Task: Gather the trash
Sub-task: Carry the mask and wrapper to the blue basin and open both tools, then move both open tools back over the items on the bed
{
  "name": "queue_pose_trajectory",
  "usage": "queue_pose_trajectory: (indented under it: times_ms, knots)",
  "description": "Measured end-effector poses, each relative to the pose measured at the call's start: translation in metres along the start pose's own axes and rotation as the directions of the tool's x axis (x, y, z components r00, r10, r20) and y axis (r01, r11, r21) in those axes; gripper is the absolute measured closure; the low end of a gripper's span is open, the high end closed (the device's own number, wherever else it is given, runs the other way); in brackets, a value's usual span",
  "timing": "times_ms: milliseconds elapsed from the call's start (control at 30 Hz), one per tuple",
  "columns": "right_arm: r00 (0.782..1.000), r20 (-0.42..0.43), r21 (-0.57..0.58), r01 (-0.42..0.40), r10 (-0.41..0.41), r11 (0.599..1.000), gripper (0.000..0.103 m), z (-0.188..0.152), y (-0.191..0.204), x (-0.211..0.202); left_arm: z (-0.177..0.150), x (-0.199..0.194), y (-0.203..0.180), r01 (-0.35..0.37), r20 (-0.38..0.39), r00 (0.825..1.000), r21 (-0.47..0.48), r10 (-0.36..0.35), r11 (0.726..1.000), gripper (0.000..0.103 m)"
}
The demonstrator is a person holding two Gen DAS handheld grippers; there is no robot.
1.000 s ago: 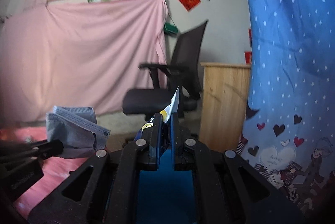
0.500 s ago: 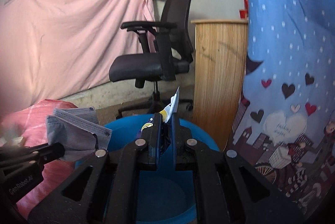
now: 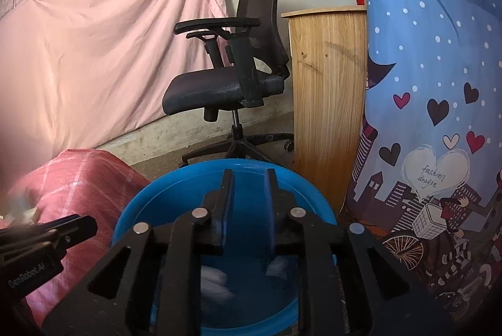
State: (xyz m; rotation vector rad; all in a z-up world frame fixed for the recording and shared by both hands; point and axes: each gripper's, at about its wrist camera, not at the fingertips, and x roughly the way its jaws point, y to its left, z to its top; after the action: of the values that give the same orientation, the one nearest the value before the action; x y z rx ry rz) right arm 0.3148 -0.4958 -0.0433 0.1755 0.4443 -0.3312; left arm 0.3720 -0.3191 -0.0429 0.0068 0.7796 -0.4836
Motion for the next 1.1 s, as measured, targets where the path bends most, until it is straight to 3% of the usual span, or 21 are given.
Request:
queue_pose_trajectory:
  times_ms: [133, 367, 467, 533, 667, 733, 867, 900, 967, 1100]
  knots:
    - [1.000, 0.012, 0.003, 0.001, -0.001, 1.000, 0.064, 0.003, -0.003, -0.005, 0.000, -0.007, 0.004, -0.010, 0.024, 1.000, -0.023, 0.010, 1.000, 0.072]
    - [0.998, 0.053, 0.005, -0.029, 0.028, 1.000, 0.053, 0.009, -0.002, -0.019, 0.005, -0.026, 0.013, -0.024, 0.068, 0.997, -0.076, 0.030, 0.997, 0.072]
    - [0.995, 0.082, 0.001, -0.057, 0.056, 0.998, 0.047, 0.013, 0.001, -0.028, 0.006, -0.043, 0.020, -0.037, 0.110, 0.993, -0.111, 0.049, 0.993, 0.071]
    - [0.991, 0.104, 0.006, -0.080, 0.079, 0.997, 0.037, 0.015, 0.003, -0.034, 0.004, -0.057, 0.025, -0.058, 0.153, 0.985, -0.131, 0.078, 0.990, 0.071]
    - [0.979, 0.158, 0.023, -0.133, 0.127, 0.991, 0.020, 0.018, 0.008, -0.049, -0.001, -0.095, 0.041, -0.109, 0.259, 0.954, -0.165, 0.150, 0.980, 0.053]
    - [0.969, 0.190, 0.023, -0.164, 0.157, 0.986, 0.012, 0.020, 0.014, -0.058, -0.006, -0.113, 0.050, -0.132, 0.303, 0.935, -0.184, 0.184, 0.974, 0.051]
    - [0.951, 0.237, 0.007, -0.206, 0.199, 0.978, 0.000, 0.022, 0.028, -0.072, -0.013, -0.142, 0.070, -0.168, 0.335, 0.913, -0.213, 0.234, 0.962, 0.041]
    - [0.947, 0.245, 0.003, -0.215, 0.208, 0.977, 0.000, 0.022, 0.032, -0.076, -0.014, -0.149, 0.075, -0.177, 0.343, 0.907, -0.221, 0.246, 0.959, 0.039]
    - [0.937, 0.268, -0.001, -0.233, 0.225, 0.972, 0.000, 0.022, 0.039, -0.083, -0.019, -0.162, 0.083, -0.201, 0.357, 0.893, -0.231, 0.275, 0.952, 0.022]
    - [0.924, 0.280, -0.036, -0.262, 0.262, 0.964, 0.000, 0.022, 0.056, -0.092, -0.036, -0.189, 0.104, -0.251, 0.391, 0.858, -0.244, 0.332, 0.937, 0.006]
